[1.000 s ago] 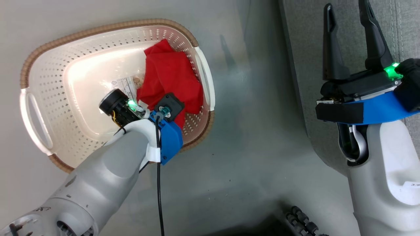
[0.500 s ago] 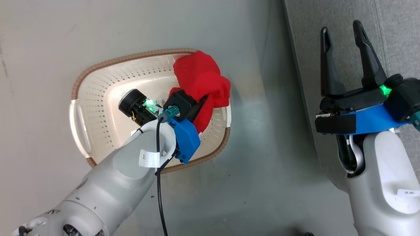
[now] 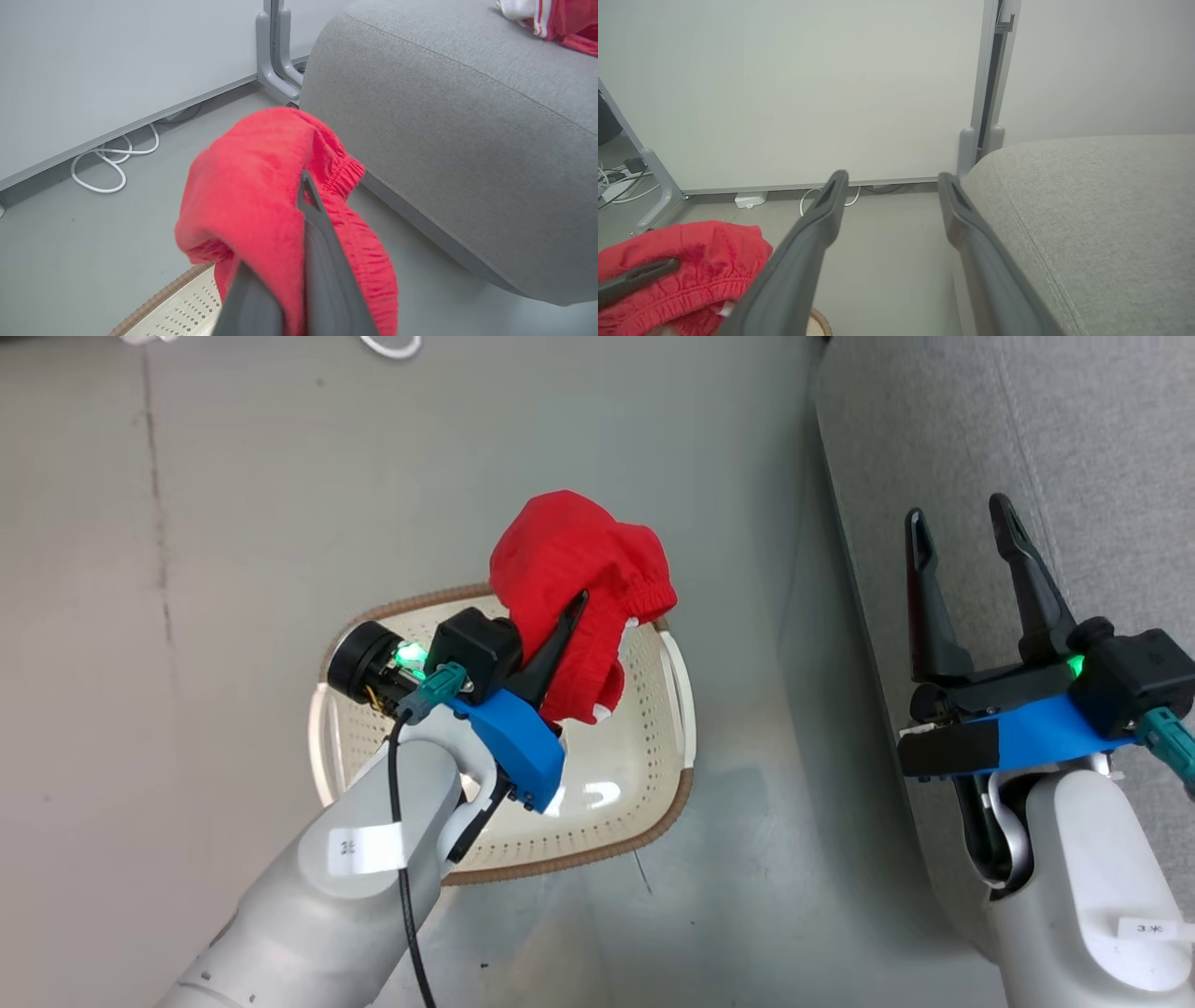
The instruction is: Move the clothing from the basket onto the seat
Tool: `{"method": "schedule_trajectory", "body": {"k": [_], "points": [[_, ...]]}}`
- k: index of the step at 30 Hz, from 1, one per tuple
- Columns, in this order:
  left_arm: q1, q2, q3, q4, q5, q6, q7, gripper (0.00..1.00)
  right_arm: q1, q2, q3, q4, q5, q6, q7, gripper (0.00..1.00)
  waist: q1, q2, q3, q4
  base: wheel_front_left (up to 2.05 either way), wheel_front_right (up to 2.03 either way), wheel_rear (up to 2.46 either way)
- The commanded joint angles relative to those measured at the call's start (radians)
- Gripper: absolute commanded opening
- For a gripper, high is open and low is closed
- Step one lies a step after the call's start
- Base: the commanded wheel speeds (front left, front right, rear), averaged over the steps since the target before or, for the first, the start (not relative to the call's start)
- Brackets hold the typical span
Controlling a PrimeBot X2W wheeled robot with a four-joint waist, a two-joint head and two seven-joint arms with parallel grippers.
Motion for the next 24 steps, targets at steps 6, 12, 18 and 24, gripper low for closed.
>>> {"method": "schedule_trajectory", "body": {"k": [6, 12, 18, 24], "points": [[0.064, -0.012, 0.131, -0.097, 0.085, -0.003, -0.005, 0.00, 0.049, -0.003, -0.001, 0.020, 0.005, 0.000, -0.004, 1.00, 0.0002, 0.0000, -0.115, 0.031, 0.00, 0.00, 0.00], [0.098, -0.034, 0.234, -0.184, 0.147, -0.007, -0.005, 0.00, 0.086, 0.000, 0.003, 0.038, 0.010, 0.000, -0.004, 1.00, 0.0002, 0.0000, -0.194, 0.041, 0.00, 0.00, 0.00], [0.113, -0.062, 0.293, -0.251, 0.195, -0.014, -0.005, 0.00, 0.119, 0.001, 0.005, 0.053, 0.012, 0.000, -0.004, 1.00, 0.0002, 0.0000, -0.258, 0.046, 0.00, 0.00, 0.00], [0.116, -0.080, 0.306, -0.300, 0.227, -0.020, -0.005, 0.00, 0.150, 0.004, 0.008, 0.068, 0.015, 0.000, -0.004, 1.00, 0.0002, 0.0000, -0.317, 0.047, 0.00, 0.00, 0.00]]}}
